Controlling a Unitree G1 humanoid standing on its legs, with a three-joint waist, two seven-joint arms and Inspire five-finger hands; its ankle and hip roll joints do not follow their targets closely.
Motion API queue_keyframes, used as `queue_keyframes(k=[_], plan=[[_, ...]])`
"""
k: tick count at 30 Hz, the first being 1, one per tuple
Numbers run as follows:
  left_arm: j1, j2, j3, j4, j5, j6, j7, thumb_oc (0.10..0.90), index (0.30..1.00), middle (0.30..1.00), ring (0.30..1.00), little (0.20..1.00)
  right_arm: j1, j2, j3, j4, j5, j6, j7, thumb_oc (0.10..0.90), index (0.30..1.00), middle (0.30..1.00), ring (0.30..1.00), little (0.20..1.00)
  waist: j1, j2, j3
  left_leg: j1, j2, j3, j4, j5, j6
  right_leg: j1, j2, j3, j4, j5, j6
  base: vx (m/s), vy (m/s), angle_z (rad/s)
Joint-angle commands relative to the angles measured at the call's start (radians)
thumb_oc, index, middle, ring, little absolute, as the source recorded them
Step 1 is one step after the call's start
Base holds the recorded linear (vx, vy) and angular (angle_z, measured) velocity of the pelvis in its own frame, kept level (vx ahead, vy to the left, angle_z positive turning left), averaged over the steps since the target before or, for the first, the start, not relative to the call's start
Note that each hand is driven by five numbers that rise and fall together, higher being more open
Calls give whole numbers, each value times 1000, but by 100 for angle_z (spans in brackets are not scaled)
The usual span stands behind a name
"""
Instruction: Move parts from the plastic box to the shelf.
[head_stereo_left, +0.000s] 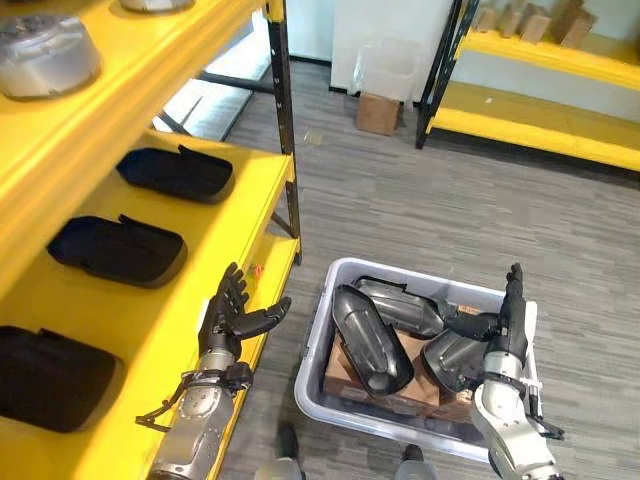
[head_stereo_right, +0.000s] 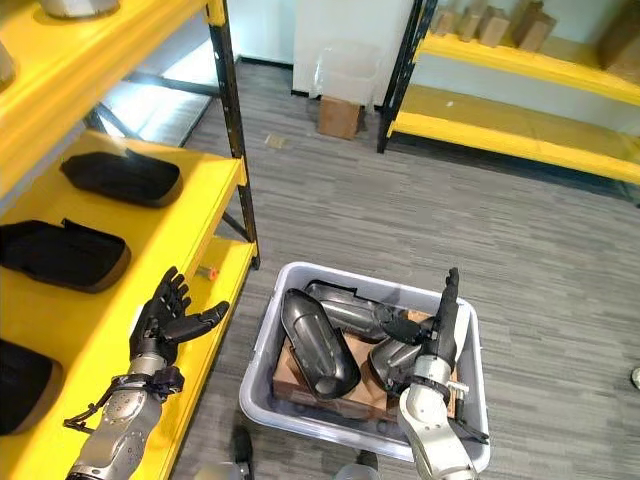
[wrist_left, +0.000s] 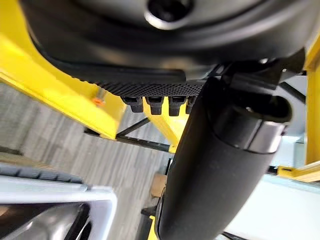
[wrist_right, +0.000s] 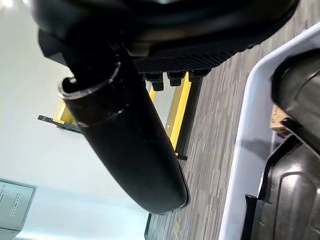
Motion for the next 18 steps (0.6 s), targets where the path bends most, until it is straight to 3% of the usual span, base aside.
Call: queue_keyframes(k=[1, 6, 8, 12, 13, 18], plan=[[-94, 16, 27, -111, 33, -74, -54, 900, 1000, 1000, 1000, 1000, -64, -43, -71, -38, -8, -109, -39, 900, 1000, 1000, 1000, 1000, -20, -5, -59, -10, 1, -12, 213, -260, 42, -11, -56, 15, 76, -134, 14, -79, -199, 12], [-90, 9, 42, -121, 13, -72, -80, 900, 1000, 1000, 1000, 1000, -63, -55, -83, -53, -5, -91, -24, 900, 1000, 1000, 1000, 1000, -25, 9, -52, -17, 35, -41, 219, -226, 9, 4, -20, 12, 109, -234, 3, -121, -222, 9], [-80, 2, 53, -126, -2, -79, -72, 900, 1000, 1000, 1000, 1000, -74, -66, -78, -54, -5, -84, -10, 900, 1000, 1000, 1000, 1000, -24, 17, -43, -15, 62, -30, 213, -205, -15, 4, -4, -18, 122, -267, -7, -157, -204, 19], [-51, -16, 79, -136, -17, -87, -52, 900, 1000, 1000, 1000, 1000, -94, -88, -70, -52, 3, -70, 15, 900, 1000, 1000, 1000, 1000, -10, 27, -35, -35, 101, -18, 217, -177, -50, 12, 5, -75, 114, -287, -37, -150, -179, -3], [-43, -27, 92, -131, -26, -87, -43, 900, 1000, 1000, 1000, 1000, -106, -106, -71, -47, 2, -61, 18, 900, 1000, 1000, 1000, 1000, -11, 37, -36, -41, 123, -24, 207, -156, -67, 13, 20, -91, 111, -303, -59, -144, -216, -29], [-20, -52, 95, -107, -61, -98, -59, 900, 1000, 1000, 1000, 1000, -103, -136, -71, -47, -4, -55, 34, 900, 1000, 1000, 1000, 1000, -41, 59, -47, 2, 185, -19, 99, -68, -101, 4, 60, -83, 107, -305, -91, -98, -153, -18]])
